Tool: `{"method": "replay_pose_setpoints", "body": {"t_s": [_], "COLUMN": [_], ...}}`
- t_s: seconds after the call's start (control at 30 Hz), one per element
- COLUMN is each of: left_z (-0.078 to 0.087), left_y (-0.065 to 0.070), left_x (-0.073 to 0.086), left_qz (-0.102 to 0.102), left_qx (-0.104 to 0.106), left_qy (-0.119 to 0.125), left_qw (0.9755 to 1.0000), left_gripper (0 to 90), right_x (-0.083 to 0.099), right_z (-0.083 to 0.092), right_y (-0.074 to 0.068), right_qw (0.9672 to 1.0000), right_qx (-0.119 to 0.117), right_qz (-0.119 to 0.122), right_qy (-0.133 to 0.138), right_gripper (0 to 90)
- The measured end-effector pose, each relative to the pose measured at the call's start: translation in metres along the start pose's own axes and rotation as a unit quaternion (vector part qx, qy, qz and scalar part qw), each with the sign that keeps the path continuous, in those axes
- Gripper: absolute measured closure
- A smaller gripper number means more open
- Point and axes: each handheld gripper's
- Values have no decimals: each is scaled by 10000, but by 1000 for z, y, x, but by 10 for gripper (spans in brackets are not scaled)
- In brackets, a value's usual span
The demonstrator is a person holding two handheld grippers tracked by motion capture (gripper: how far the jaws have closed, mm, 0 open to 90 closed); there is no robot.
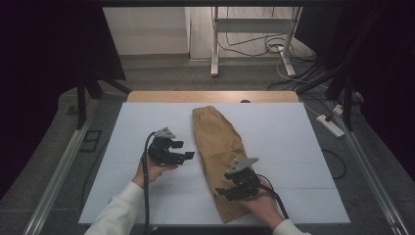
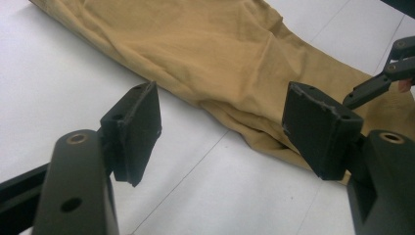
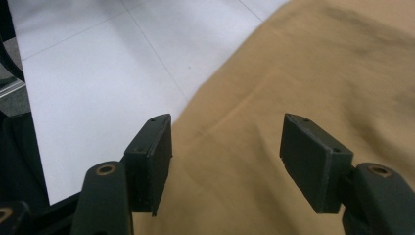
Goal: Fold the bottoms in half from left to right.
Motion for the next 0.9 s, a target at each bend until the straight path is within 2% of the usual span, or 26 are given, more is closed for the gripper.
{"method": "replay_pose_setpoints", "body": {"t_s": [0.47, 0.6, 0.73, 0.8, 0.9], "left_z": [0, 0, 0, 1, 1], "left_y": [1, 1, 1, 1, 1], "left_x": [-1, -1, -1, 0, 0], "left_qz": [-36, -37, -55, -53, -53], "left_qx": [-4, -13, -12, -13, -15], "left_qy": [1, -6, -8, -9, -2], "left_qw": [10000, 10000, 10000, 10000, 10000], "left_gripper": [297, 296, 296, 296, 296], "right_x": [-7, -8, -9, -9, -9], "right_z": [-19, -25, -32, -34, -34], "right_y": [-13, -16, -20, -22, -22], "right_qw": [9997, 9992, 9976, 9962, 9959], "right_qx": [12, 96, 302, 447, 474], "right_qz": [155, 244, 428, 505, 504], "right_qy": [-210, -308, -460, -557, -590], "right_gripper": [349, 341, 343, 368, 454]}}
Point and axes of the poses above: each handheld gripper's, and its own axes: z roughly backward along the jaws, x roughly out of its underside, y roughly to its right, and after that the axes turned 4 degrees about -z, right-handed
